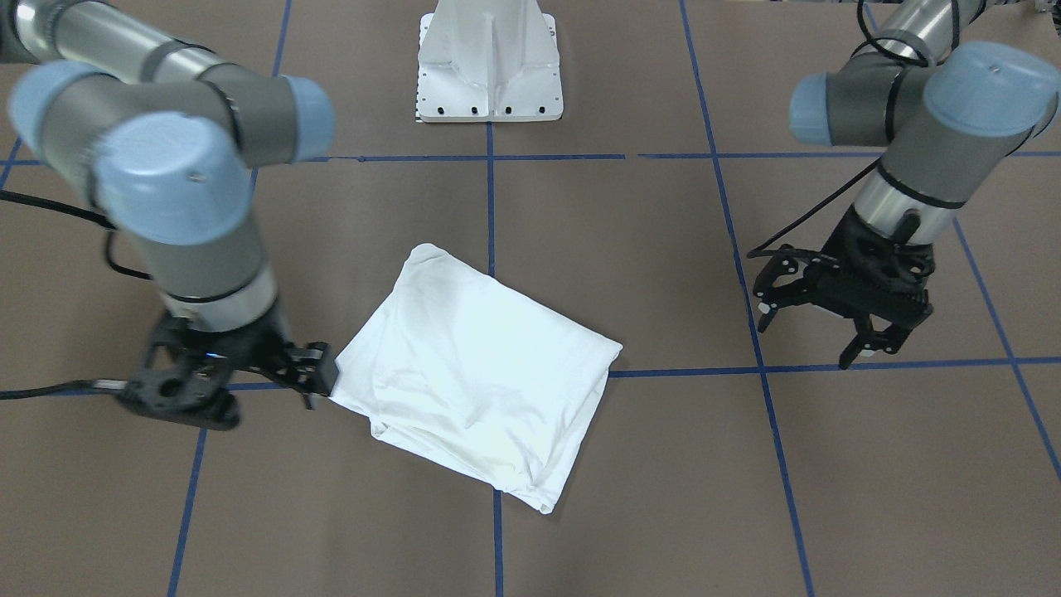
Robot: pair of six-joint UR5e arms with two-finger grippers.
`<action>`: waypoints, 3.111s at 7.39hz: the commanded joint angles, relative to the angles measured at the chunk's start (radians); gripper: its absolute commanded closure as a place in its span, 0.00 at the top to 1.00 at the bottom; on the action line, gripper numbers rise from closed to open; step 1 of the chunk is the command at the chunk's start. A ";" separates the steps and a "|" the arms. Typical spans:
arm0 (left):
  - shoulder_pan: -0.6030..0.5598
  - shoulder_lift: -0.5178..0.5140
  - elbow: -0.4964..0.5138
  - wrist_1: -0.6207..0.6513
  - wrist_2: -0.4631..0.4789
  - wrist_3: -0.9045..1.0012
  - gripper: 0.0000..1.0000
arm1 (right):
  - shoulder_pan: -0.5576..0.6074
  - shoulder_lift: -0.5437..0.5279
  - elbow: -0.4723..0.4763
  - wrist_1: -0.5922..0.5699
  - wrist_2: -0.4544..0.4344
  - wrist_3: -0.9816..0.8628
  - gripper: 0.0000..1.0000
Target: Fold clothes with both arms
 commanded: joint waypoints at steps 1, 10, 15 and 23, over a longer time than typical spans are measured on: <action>-0.196 0.102 -0.040 0.155 -0.103 0.350 1.00 | 0.229 -0.287 0.220 -0.117 0.147 -0.499 1.00; -0.532 0.454 0.100 0.179 -0.296 0.439 1.00 | 0.594 -0.960 0.239 0.164 0.327 -0.993 1.00; -0.534 0.476 0.082 0.321 -0.296 0.450 1.00 | 0.594 -0.950 0.255 0.167 0.331 -0.977 1.00; -0.532 0.497 0.019 0.312 -0.287 0.441 1.00 | 0.592 -0.950 0.252 0.167 0.331 -0.979 1.00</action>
